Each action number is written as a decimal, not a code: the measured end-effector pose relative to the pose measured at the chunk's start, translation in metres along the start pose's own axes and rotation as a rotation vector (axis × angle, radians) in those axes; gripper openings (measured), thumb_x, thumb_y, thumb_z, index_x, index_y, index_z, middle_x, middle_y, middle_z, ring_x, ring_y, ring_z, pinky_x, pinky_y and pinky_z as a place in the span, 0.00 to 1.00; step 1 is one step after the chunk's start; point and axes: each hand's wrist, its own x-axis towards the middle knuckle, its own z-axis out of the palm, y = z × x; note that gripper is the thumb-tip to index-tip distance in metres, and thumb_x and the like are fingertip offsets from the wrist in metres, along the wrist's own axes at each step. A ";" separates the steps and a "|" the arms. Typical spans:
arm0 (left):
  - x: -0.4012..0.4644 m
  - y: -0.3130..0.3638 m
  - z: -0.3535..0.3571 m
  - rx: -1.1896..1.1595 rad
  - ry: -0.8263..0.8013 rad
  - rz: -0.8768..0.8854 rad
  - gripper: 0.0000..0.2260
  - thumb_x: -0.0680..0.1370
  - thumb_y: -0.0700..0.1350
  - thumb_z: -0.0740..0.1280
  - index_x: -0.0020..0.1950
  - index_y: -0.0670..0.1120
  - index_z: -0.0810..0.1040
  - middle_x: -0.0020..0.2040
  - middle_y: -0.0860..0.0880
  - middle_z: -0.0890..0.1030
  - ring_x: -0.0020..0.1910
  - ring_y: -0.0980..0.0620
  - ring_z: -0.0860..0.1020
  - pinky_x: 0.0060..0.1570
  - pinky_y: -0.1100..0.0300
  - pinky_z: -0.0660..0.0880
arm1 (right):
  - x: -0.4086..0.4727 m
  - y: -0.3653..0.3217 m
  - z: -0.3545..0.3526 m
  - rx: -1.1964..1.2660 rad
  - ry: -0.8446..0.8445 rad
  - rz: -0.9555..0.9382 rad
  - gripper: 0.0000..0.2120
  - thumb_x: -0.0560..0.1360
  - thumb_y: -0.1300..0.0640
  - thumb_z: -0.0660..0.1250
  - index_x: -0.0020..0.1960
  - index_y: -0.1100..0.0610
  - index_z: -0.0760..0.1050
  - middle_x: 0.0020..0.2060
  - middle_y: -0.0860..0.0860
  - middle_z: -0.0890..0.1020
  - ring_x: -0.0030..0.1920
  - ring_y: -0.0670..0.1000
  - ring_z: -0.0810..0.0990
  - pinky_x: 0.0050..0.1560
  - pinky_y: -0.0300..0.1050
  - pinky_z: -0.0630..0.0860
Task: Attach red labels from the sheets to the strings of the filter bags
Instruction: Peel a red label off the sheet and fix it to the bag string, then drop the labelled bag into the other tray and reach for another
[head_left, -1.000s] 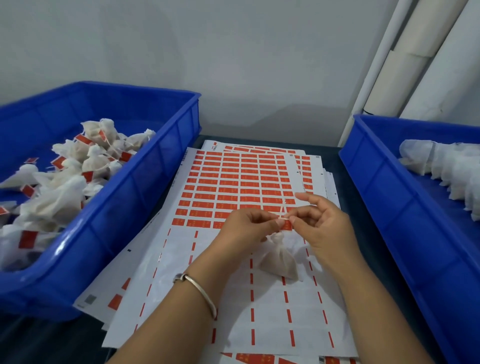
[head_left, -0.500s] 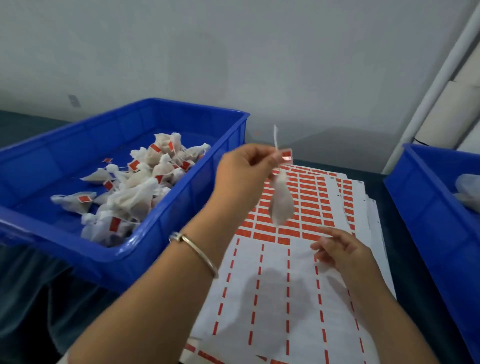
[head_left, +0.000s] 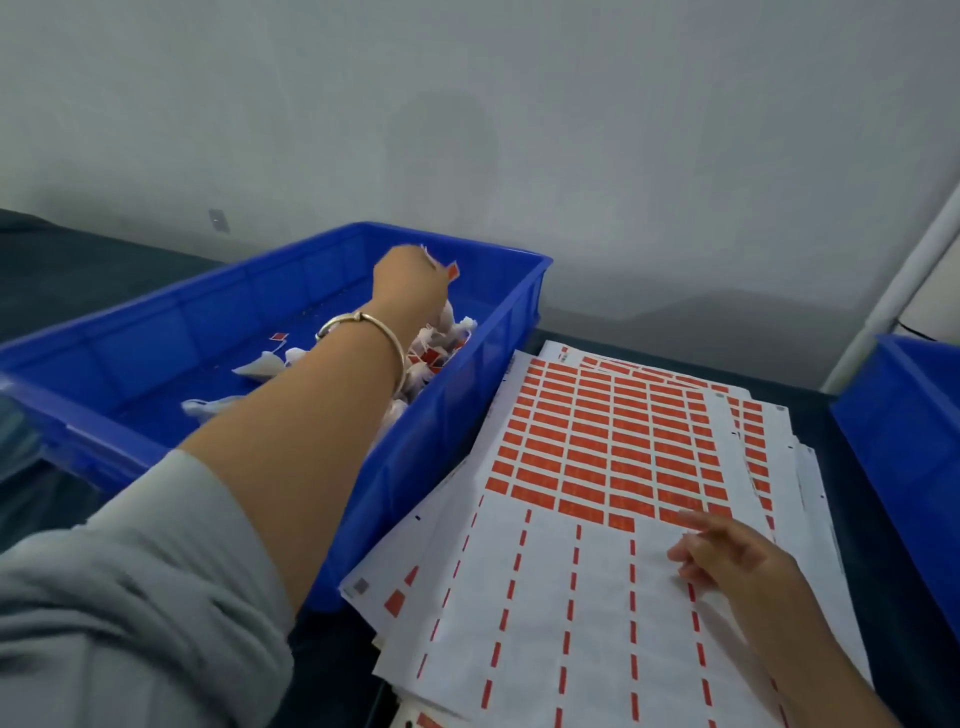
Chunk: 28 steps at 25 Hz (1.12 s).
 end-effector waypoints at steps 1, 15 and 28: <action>-0.001 -0.008 0.004 -0.020 -0.047 -0.035 0.09 0.77 0.44 0.64 0.37 0.44 0.74 0.37 0.45 0.80 0.39 0.45 0.81 0.41 0.55 0.79 | -0.001 -0.001 0.000 -0.001 -0.002 0.002 0.05 0.77 0.57 0.65 0.49 0.50 0.78 0.35 0.44 0.84 0.39 0.51 0.83 0.39 0.36 0.75; -0.151 0.030 0.144 0.132 -0.540 0.284 0.06 0.78 0.50 0.63 0.51 0.54 0.80 0.42 0.59 0.80 0.35 0.61 0.76 0.29 0.69 0.69 | -0.007 -0.090 -0.028 0.074 0.285 -0.128 0.07 0.77 0.53 0.65 0.42 0.44 0.77 0.36 0.42 0.82 0.35 0.43 0.84 0.30 0.32 0.76; -0.233 -0.011 0.234 0.527 -0.533 0.589 0.28 0.75 0.62 0.38 0.75 0.58 0.52 0.76 0.60 0.51 0.76 0.54 0.48 0.66 0.54 0.34 | 0.136 -0.049 -0.257 -0.623 0.446 0.445 0.08 0.77 0.53 0.63 0.42 0.55 0.72 0.40 0.53 0.78 0.38 0.51 0.75 0.46 0.45 0.74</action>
